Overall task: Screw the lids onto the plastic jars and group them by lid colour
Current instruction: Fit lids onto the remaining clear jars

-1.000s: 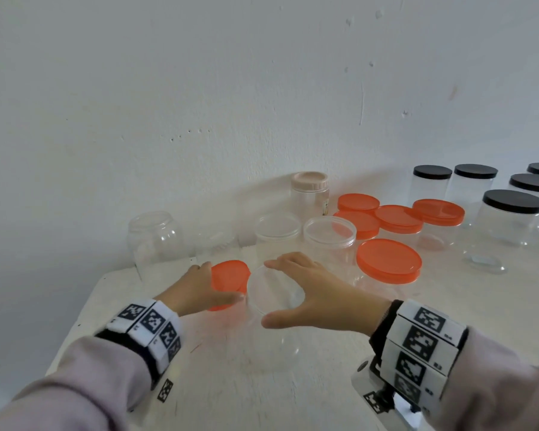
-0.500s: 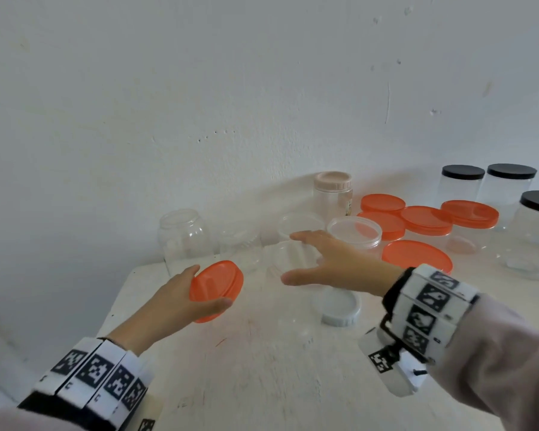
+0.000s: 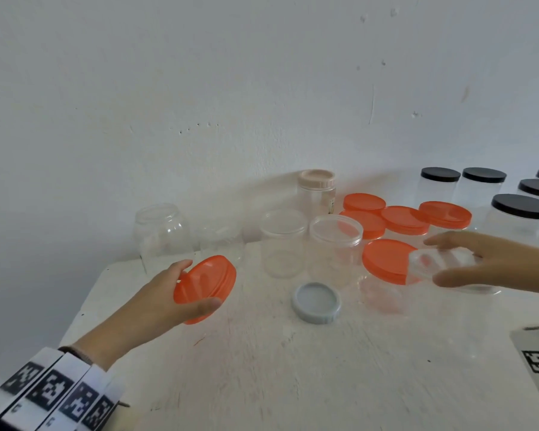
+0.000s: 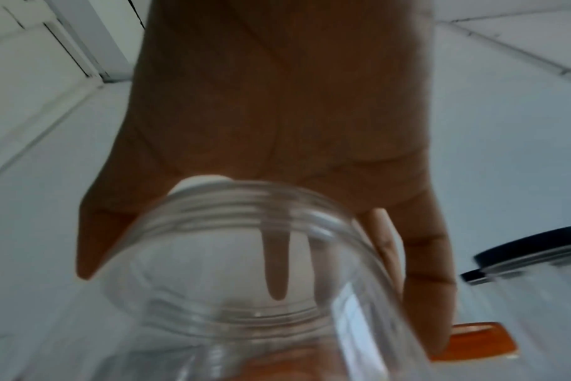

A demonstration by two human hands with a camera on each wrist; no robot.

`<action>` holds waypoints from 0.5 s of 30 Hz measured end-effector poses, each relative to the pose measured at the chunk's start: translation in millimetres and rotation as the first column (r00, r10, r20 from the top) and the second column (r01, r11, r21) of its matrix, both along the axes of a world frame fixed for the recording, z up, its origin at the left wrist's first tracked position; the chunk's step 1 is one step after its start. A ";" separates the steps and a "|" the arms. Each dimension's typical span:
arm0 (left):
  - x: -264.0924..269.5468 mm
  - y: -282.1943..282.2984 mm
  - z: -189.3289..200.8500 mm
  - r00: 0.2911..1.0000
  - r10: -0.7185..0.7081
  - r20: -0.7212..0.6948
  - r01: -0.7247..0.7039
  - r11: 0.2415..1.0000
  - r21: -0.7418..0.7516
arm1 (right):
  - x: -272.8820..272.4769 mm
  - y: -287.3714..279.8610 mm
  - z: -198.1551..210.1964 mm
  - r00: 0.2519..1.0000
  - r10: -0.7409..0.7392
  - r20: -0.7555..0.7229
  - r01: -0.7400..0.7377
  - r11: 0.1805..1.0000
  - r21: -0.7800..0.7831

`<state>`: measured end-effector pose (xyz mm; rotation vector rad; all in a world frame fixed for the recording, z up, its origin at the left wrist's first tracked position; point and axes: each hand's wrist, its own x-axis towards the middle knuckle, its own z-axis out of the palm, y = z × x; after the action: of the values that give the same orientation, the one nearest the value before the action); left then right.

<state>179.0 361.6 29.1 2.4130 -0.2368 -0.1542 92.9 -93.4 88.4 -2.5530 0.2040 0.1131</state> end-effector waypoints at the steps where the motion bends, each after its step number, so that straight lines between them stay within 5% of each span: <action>1: -0.7 -1.2 -0.4 1.000 -0.002 0.000 0.002 1.000 -0.003 | 1.1 -8.8 -3.1 0.999 -0.034 -0.005 0.034 0.999 -0.024; 8: -9.8 -7.6 -0.1 1.000 -0.019 -0.024 0.019 1.000 0.006 | 29.8 -49.1 -30.3 0.941 -0.312 0.135 0.326 0.940 -0.103; 15: -15.6 -4.0 -2.6 1.000 -0.021 -0.023 0.021 1.000 0.021 | 49.1 -54.4 -50.9 0.907 -0.380 0.181 0.405 0.906 -0.125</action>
<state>163.5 357.6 26.5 2.4288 -0.2509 -0.1948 142.0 -147.8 37.5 -2.6050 0.6884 -0.2646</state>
